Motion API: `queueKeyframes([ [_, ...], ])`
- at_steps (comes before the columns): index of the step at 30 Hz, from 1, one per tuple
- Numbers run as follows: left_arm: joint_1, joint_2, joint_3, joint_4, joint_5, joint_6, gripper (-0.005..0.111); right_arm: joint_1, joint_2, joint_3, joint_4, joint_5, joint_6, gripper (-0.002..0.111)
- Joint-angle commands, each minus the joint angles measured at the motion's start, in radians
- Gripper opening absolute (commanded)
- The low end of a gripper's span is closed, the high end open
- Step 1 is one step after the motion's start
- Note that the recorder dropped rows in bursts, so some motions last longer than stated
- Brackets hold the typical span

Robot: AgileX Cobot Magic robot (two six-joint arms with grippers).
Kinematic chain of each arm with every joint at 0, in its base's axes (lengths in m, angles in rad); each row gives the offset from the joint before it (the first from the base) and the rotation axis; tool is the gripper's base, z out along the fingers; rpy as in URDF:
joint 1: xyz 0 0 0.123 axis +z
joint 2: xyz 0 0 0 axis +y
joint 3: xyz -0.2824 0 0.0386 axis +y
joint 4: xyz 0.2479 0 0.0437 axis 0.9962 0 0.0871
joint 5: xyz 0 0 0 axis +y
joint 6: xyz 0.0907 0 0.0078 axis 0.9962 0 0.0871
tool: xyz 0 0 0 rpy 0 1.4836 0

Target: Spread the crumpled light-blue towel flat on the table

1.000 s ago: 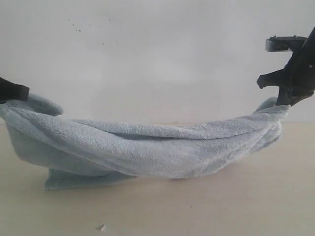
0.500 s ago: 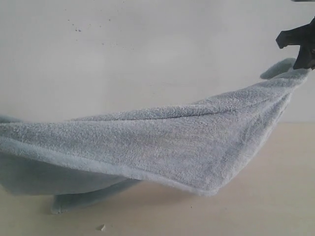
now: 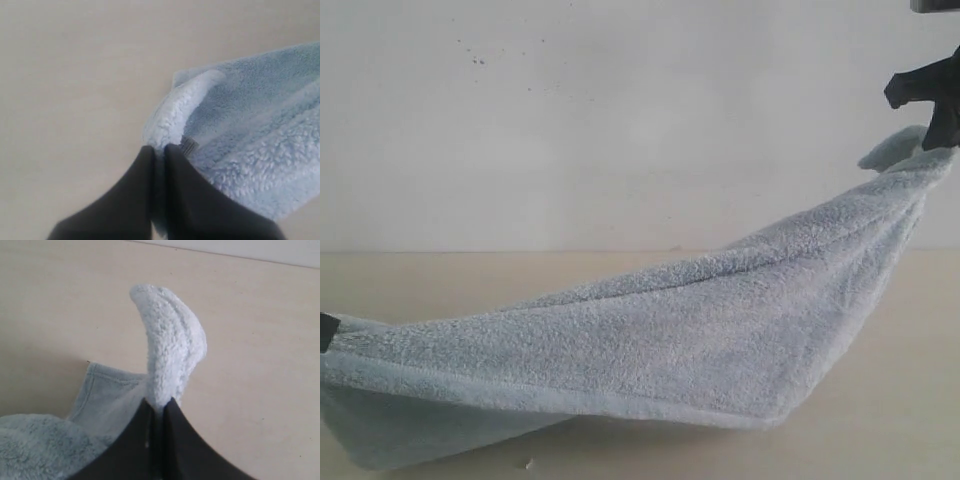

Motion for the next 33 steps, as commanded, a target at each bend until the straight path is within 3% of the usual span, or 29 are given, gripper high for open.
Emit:
queueKeyframes([
  [1,0.0,-0.006,0.048,-0.039,-0.183,0.008,0.004,-0.006,0.08,0.003,-0.019,-0.01,-0.002,0.0],
  [6,0.0,-0.002,0.098,-0.027,-0.413,0.043,0.004,-0.006,0.167,0.003,-0.019,-0.131,-0.004,0.0],
  [7,0.0,0.021,0.107,-0.002,-0.503,0.085,0.004,-0.006,0.191,0.003,-0.019,-0.211,-0.006,0.0],
  [13,0.0,0.229,0.105,0.088,-0.744,0.091,0.004,0.005,0.265,0.003,0.011,-0.452,-0.014,0.0],
  [19,0.013,0.485,0.013,0.083,-0.85,0.083,0.004,0.014,0.346,0.003,0.011,-0.628,-0.037,0.002],
  [20,0.023,0.519,-0.012,0.083,-0.85,0.083,0.004,0.014,0.355,0.003,0.011,-0.637,-0.064,0.007],
  [23,0.05,0.585,-0.066,0.025,-0.85,0.083,0.004,0.014,0.364,0.003,0.011,-0.639,-0.1,0.046],
  [25,0.058,0.611,-0.088,0.009,-0.845,0.083,0.004,0.014,0.354,0.003,0.005,-0.628,-0.1,0.059],
  [28,0.06,0.639,-0.121,0.009,-0.838,0.083,0.004,0.014,0.281,0.003,-0.039,-0.57,-0.171,0.061],
  [30,0.06,0.653,-0.137,0.009,-0.835,0.083,0.004,0.014,0.201,0.003,-0.002,-0.388,-0.18,0.06],
  [32,0.06,0.659,-0.139,0.009,-0.82,0.083,0.004,0.014,0.164,0.003,0.137,-0.01,-0.172,0.056],
  [33,0.06,0.659,-0.139,0.009,-0.807,0.083,0.004,0.014,0.167,0.006,0.167,-0.01,-0.172,0.052],
])
